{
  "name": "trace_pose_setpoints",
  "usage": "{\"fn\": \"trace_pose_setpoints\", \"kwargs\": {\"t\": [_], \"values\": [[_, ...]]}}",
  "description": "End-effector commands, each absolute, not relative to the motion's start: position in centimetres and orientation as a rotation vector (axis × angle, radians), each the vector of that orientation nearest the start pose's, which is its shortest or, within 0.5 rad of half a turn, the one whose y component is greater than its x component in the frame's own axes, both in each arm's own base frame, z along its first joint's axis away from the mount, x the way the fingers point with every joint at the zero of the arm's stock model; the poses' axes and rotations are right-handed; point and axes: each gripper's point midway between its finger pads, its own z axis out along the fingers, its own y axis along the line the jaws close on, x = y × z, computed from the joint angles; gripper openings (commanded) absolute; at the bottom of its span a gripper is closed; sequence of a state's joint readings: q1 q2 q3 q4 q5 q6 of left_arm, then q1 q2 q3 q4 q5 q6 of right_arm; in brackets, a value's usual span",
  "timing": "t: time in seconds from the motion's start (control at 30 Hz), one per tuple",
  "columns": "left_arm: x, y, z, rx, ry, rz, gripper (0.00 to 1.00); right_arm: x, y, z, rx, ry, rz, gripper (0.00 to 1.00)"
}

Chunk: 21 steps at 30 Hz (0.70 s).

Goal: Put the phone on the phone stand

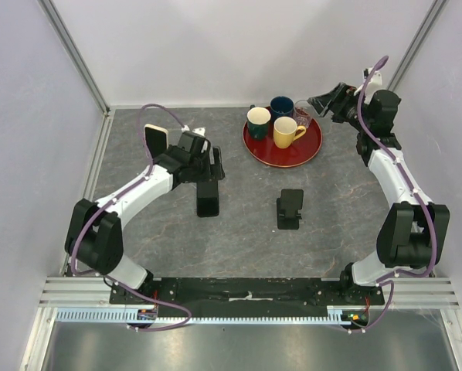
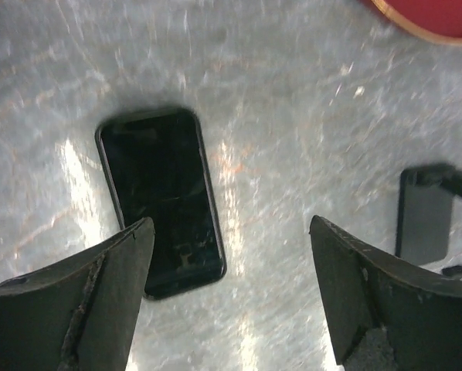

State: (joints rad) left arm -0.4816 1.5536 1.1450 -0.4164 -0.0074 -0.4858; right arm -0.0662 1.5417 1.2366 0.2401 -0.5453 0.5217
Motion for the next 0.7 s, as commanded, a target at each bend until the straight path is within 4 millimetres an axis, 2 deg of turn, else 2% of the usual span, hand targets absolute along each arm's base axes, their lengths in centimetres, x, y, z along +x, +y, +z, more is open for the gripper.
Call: {"fn": "trace_pose_setpoints", "kwargs": {"t": [0.0, 0.1, 0.13, 0.17, 0.23, 0.3, 0.43, 0.57, 0.67], "values": [[31.7, -19.1, 11.9, 0.055, 2.482, -0.297, 0.92, 47.8, 9.0, 32.4, -0.085, 1.688, 0.739, 0.94], [30.9, -18.1, 10.5, 0.018, 2.534, -0.171, 0.94, 47.3, 9.5, 32.8, -0.116, 1.690, 0.724, 0.98], [31.2, -17.6, 9.4, 0.018, 2.554, -0.084, 0.95, 47.1, 9.6, 33.0, -0.129, 1.685, 0.715, 0.98], [31.6, -17.9, 9.7, 0.027, 2.546, -0.056, 0.95, 46.9, 9.7, 33.2, -0.136, 1.683, 0.711, 0.98], [31.6, -17.5, 7.9, 0.079, 2.598, 0.042, 0.96, 46.6, 10.0, 33.5, -0.155, 1.675, 0.707, 0.98], [31.8, -17.5, 7.3, 0.111, 2.627, 0.088, 0.96, 46.5, 9.9, 33.7, -0.163, 1.672, 0.700, 0.98], [32.3, -18.1, 4.9, 0.190, 2.687, 0.108, 0.98, 46.4, 9.7, 33.5, -0.179, 1.673, 0.668, 0.98], [32.8, -17.8, 3.9, 0.183, 2.714, 0.157, 0.98, 46.6, 9.6, 33.2, -0.183, 1.678, 0.657, 0.98], [32.9, -18.2, 3.3, 0.174, 2.728, 0.127, 0.99, 46.8, 9.5, 32.8, -0.184, 1.686, 0.655, 0.98]]}}
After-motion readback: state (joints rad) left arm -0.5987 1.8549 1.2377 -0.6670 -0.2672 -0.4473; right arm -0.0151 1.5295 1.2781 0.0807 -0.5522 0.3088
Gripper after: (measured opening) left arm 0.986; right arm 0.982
